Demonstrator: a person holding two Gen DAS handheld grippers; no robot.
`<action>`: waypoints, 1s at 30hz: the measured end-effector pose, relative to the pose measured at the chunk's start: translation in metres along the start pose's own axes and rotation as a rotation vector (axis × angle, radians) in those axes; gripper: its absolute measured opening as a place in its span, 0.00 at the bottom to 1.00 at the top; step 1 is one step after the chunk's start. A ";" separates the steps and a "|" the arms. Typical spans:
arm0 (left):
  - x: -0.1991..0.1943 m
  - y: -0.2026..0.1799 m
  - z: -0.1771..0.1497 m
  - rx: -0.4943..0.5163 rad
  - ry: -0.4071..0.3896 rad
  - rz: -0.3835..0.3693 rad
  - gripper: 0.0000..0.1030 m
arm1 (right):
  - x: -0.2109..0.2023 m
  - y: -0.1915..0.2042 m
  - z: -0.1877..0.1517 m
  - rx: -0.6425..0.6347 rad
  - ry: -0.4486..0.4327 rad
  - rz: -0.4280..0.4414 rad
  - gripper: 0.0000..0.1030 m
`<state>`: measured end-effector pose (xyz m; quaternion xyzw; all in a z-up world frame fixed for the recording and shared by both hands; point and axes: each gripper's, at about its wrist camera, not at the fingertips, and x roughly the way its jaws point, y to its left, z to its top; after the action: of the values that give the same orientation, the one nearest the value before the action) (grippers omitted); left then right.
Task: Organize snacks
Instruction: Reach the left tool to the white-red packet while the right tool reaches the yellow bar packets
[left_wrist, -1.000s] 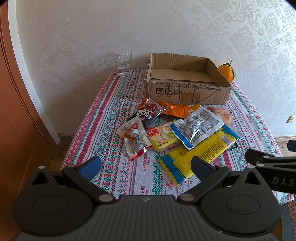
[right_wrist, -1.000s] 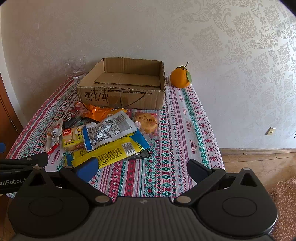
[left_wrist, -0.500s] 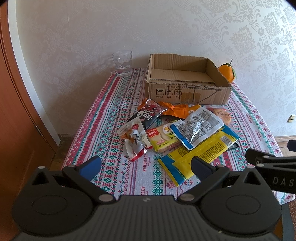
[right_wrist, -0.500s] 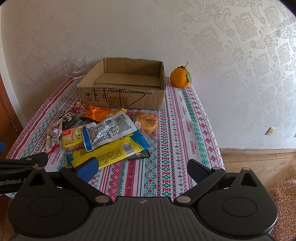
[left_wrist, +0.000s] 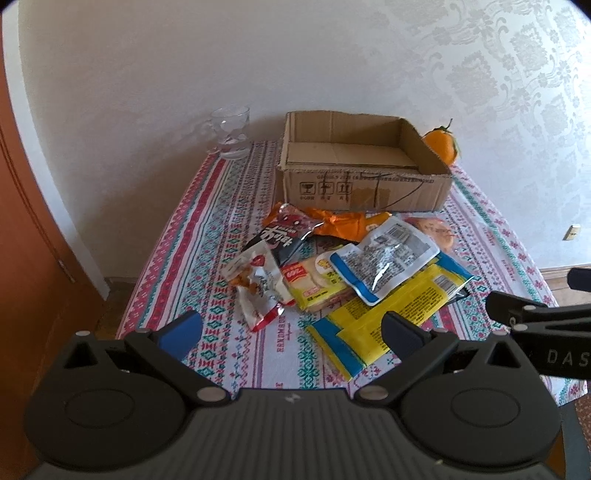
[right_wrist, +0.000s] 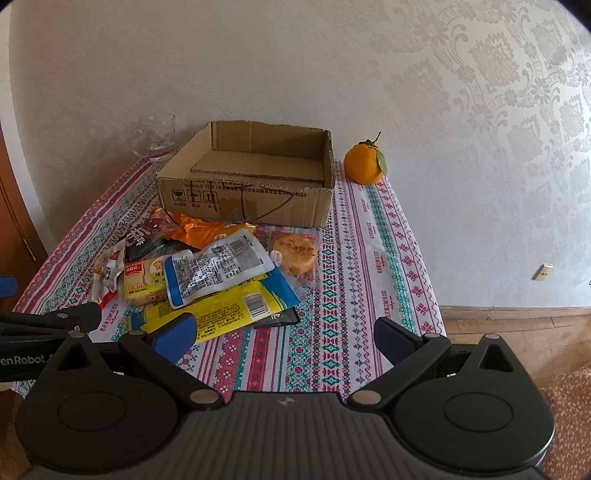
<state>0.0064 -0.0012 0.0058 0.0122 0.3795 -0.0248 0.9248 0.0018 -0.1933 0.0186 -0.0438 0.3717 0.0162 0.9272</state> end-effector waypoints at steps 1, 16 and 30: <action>0.001 0.001 0.000 0.003 -0.004 -0.010 0.99 | 0.001 -0.001 0.000 -0.005 -0.005 0.000 1.00; 0.021 0.005 -0.006 0.084 -0.094 -0.048 0.99 | 0.027 -0.011 0.001 -0.038 -0.015 0.019 1.00; 0.067 0.033 0.006 0.010 -0.014 0.024 0.99 | 0.058 -0.002 0.007 -0.071 0.025 0.065 1.00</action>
<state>0.0597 0.0294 -0.0369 0.0213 0.3727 -0.0159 0.9276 0.0484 -0.1952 -0.0162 -0.0649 0.3839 0.0589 0.9192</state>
